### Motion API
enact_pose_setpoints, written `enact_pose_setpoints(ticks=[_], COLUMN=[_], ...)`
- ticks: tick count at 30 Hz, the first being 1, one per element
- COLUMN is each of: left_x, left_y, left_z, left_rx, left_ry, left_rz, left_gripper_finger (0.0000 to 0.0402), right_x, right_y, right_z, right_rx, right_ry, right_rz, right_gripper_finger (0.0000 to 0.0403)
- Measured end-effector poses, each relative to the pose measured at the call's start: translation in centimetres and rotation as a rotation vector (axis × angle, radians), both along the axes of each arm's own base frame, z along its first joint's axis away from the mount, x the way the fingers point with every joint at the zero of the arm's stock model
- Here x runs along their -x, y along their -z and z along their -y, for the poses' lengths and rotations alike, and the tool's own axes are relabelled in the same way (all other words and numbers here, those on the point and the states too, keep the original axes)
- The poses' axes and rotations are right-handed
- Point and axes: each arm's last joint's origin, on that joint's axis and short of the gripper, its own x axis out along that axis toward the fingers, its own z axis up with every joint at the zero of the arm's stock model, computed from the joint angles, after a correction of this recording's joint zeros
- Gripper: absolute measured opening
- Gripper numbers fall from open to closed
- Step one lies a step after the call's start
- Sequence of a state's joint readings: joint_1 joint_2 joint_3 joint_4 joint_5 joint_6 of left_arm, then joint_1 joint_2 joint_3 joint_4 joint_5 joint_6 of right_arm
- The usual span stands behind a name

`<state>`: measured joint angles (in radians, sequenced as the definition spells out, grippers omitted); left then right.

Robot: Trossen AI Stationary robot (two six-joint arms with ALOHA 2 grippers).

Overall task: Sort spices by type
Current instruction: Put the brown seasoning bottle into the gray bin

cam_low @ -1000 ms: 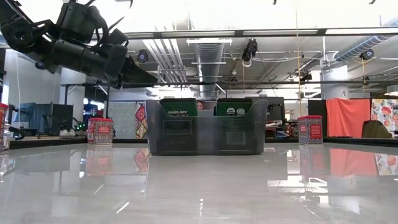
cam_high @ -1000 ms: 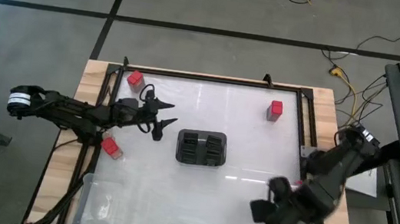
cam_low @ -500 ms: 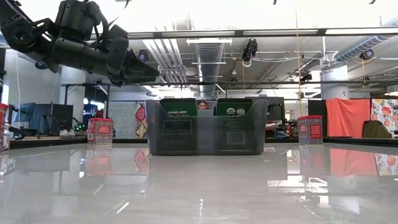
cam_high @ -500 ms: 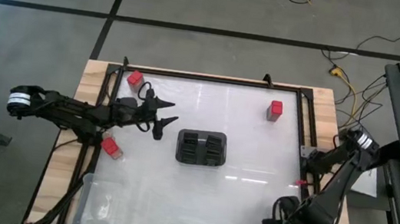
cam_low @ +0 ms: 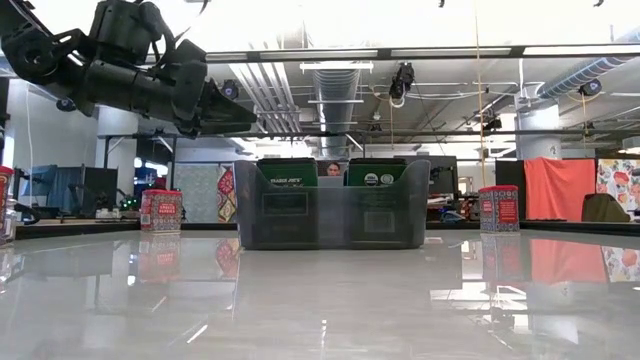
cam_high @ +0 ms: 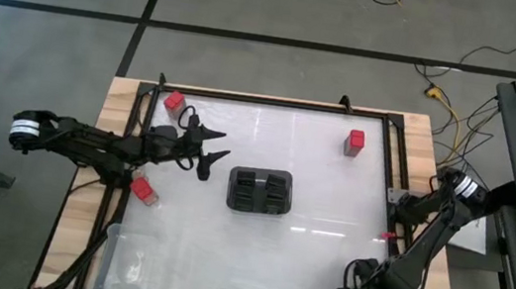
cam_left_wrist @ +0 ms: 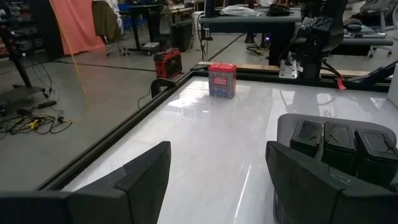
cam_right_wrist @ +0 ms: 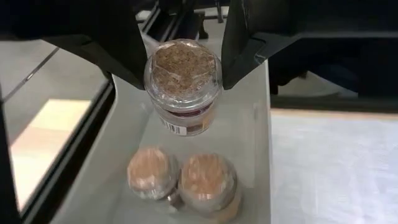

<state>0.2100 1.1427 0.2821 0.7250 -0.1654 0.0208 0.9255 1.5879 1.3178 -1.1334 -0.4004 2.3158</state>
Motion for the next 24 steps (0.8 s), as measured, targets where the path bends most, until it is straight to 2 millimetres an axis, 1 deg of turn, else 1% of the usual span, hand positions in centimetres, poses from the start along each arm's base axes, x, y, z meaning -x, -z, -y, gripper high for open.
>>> enact_pose_setpoints(ticks=[8, 12, 18, 24], left_x=[0.0, 0.0, 0.0, 0.0], left_y=[0.0, 0.0, -0.1, -0.1], left_z=[0.0, 0.0, 0.0, 0.0], left_rx=[0.001, 0.002, 0.002, 0.002], left_ry=[0.0, 0.0, 0.0, 0.0], left_rz=[0.0, 0.006, 0.011, 0.011], left_gripper_finger=[0.0247, 0.0247, 0.0247, 0.0247], right_x=[0.6, 1.0, 1.4, 1.3], right_y=[2.9, 4.1, 5.4, 6.5], right_z=[-0.8, -0.5, -0.1, -0.2], right_rx=[-0.071, -0.049, -0.044, -0.096], right_ry=[-0.011, -0.014, -0.015, -0.015], right_rz=[0.047, 0.031, 0.026, 0.061], right_gripper_finger=[0.0185, 0.0179, 0.0179, 0.0184])
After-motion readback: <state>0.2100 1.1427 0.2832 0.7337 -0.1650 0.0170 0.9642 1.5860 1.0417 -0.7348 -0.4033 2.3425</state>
